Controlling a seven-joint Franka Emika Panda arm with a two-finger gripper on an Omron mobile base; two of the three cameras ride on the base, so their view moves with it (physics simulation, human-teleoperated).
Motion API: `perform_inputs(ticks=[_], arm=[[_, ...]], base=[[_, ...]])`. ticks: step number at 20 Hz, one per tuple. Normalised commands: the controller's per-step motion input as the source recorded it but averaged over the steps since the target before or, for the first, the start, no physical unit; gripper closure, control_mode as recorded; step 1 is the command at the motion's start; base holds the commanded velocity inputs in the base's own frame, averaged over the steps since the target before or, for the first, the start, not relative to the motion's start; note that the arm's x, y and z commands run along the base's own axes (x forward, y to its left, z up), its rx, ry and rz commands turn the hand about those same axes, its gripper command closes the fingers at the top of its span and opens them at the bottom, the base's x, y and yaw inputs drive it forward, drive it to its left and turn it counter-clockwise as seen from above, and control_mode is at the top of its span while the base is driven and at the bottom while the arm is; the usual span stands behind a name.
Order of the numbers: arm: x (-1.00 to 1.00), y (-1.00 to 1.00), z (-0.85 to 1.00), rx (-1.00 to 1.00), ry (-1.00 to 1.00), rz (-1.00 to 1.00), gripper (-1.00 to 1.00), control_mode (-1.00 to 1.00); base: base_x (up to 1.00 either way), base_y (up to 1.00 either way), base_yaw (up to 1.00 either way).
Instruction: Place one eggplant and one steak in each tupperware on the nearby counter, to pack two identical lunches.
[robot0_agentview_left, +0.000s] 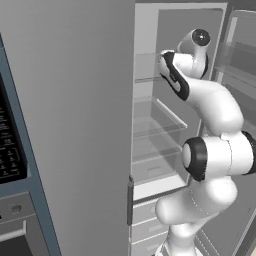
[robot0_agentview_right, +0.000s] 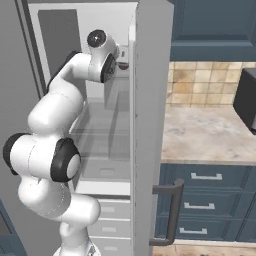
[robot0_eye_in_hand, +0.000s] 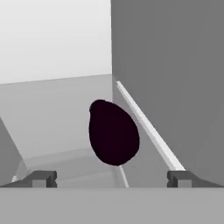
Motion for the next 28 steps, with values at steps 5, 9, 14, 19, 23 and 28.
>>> perform_inputs(ticks=[5,9,14,19,23,28], arm=[[0.78,-0.03,-0.18,0.0,0.05,-0.03,-1.0,-1.0],[0.77,-0.08,-0.02,0.0,0.07,-0.02,-1.0,-1.0],[0.34,-0.11,-0.19,0.0,0.03,0.0,1.0,-1.0],[0.04,-0.05,-0.19,-0.01,0.0,0.0,1.0,-1.0],[-0.06,0.0,0.0,0.0,0.0,0.0,1.0,-1.0],[-0.76,0.39,0.0,0.0,-0.06,0.0,1.0,-1.0]], base=[[0.0,0.0,0.0],[0.0,0.0,0.0],[0.0,0.0,0.0],[0.0,0.0,0.0],[0.0,0.0,0.0],[0.0,0.0,0.0]])
